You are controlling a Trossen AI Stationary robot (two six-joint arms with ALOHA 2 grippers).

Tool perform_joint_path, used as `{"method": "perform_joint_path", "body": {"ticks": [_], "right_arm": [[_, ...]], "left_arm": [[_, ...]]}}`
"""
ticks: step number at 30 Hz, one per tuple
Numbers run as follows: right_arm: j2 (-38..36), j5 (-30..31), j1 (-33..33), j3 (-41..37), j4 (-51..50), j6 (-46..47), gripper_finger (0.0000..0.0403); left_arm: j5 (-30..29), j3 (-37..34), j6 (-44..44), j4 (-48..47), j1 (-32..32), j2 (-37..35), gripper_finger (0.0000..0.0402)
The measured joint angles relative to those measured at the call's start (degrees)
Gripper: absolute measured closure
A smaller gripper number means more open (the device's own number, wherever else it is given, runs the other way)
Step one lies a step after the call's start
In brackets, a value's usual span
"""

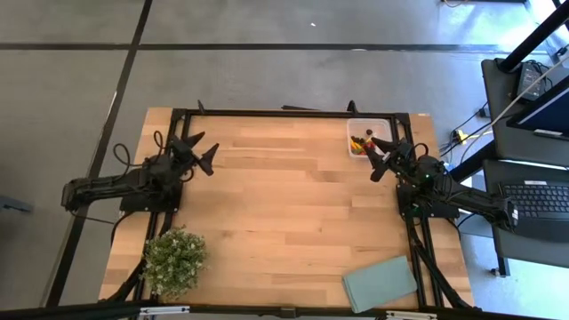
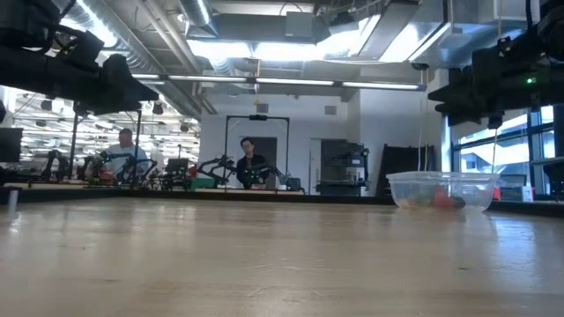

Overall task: Pick and placing Produce into tupperware
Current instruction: Return to Home Position

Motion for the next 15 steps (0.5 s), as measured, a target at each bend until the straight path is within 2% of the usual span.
{"method": "perform_joint_path", "body": {"ticks": [2, 9, 11, 15], "right_arm": [[0.0, 0.0, 0.0, 0.0, 0.0, 0.0, 0.0166], [0.0, 0.0, 0.0, 0.0, 0.0, -0.3, 0.0166], [0.0, 0.0, 0.0, 0.0, 0.0, -1.6, 0.0166], [0.0, -0.1, 0.0, 0.0, -0.1, -4.0, 0.0166]], "left_arm": [[3.8, 0.0, 1.1, 0.0, 1.0, 0.0, 0.0075], [25.9, 0.0, 1.2, -1.4, 2.9, 0.0, 0.0075], [27.8, 0.0, 1.5, -1.7, 3.0, 0.0, 0.0075], [27.7, 0.0, 3.6, -1.7, 3.0, 1.3, 0.0075]]}}
